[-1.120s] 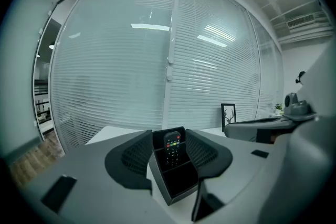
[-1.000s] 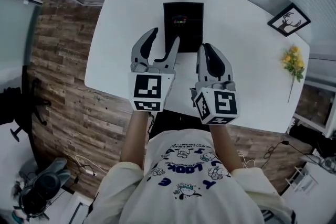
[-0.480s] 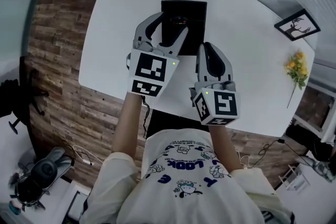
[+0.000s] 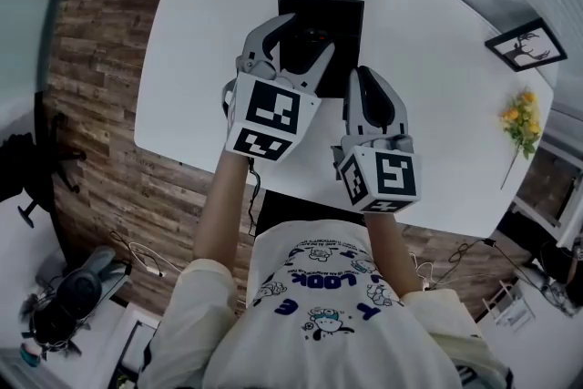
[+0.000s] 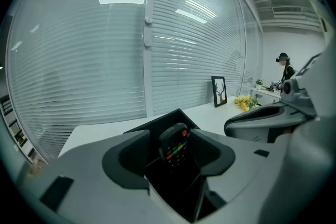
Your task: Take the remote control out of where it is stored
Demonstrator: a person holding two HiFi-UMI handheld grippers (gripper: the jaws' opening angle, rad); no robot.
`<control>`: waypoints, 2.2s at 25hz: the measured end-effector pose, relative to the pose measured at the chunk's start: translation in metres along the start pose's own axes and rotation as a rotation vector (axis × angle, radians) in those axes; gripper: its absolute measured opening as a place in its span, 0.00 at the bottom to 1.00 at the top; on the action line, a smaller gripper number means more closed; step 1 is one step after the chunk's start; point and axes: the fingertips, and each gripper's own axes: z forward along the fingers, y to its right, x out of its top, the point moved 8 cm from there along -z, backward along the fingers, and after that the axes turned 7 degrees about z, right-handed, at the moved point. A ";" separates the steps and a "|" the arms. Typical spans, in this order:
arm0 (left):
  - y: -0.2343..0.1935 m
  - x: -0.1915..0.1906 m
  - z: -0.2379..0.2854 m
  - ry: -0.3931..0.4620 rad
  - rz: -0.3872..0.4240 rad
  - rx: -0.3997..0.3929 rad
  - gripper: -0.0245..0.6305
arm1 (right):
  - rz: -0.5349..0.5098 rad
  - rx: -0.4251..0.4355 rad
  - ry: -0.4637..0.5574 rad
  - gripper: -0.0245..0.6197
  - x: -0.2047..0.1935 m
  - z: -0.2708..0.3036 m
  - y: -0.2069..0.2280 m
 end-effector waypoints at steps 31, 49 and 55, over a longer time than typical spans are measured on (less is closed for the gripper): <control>0.006 -0.015 -0.017 0.066 -0.094 0.083 0.25 | 0.007 0.001 -0.019 0.11 -0.007 0.008 0.001; 0.001 -0.012 -0.042 0.104 -0.134 0.128 0.15 | -0.007 0.006 0.000 0.11 -0.005 -0.002 -0.016; 0.002 -0.004 -0.061 0.147 -0.152 0.138 0.15 | -0.018 0.007 0.021 0.11 -0.001 -0.008 -0.025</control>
